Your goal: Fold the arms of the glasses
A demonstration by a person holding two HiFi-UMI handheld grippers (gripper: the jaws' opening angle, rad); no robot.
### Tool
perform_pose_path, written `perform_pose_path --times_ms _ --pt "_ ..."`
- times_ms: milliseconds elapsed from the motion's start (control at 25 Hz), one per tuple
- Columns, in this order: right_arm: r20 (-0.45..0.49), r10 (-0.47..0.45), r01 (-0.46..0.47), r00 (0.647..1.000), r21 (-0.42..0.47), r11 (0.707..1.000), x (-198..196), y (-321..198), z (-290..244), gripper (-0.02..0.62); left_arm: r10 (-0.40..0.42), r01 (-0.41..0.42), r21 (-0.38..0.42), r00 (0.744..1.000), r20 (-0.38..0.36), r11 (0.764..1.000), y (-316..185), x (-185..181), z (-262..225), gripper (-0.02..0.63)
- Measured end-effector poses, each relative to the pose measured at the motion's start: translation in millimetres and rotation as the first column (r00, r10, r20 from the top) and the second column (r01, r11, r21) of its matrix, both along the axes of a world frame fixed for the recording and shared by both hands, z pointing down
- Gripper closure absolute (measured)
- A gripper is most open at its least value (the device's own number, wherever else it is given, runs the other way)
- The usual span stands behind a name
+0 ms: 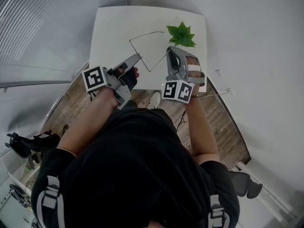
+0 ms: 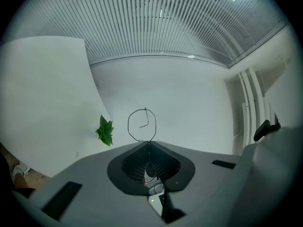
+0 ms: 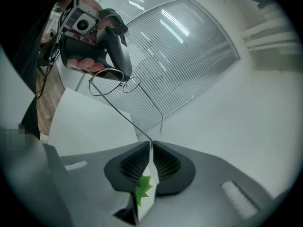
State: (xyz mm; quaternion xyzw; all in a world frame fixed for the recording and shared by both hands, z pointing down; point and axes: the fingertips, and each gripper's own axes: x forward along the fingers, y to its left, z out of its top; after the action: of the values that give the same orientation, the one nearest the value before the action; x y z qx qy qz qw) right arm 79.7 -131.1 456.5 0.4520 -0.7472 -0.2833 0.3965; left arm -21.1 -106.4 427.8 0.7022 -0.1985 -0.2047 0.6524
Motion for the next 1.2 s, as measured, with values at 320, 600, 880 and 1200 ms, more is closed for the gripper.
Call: perform_pose_path --times_ms 320,600,880,1200 --pt "-0.040 -0.064 0.065 0.997 0.033 0.997 -15 -4 -5 0.560 0.041 -0.041 -0.018 0.999 -0.007 0.999 3 5 3 0.594" --pt "-0.092 -0.154 0.160 0.984 0.063 0.985 -31 3 -14 0.560 0.084 -0.084 -0.013 0.996 -0.010 0.996 15 16 0 0.594" --pt "-0.106 -0.194 0.202 0.975 0.073 0.977 -45 4 -16 0.560 0.097 -0.097 -0.023 0.995 -0.012 0.995 18 20 1 0.594" --pt "-0.120 -0.245 0.256 0.962 0.080 0.963 -62 7 -20 0.560 0.113 -0.114 -0.020 0.993 -0.021 0.993 23 24 -1 0.594"
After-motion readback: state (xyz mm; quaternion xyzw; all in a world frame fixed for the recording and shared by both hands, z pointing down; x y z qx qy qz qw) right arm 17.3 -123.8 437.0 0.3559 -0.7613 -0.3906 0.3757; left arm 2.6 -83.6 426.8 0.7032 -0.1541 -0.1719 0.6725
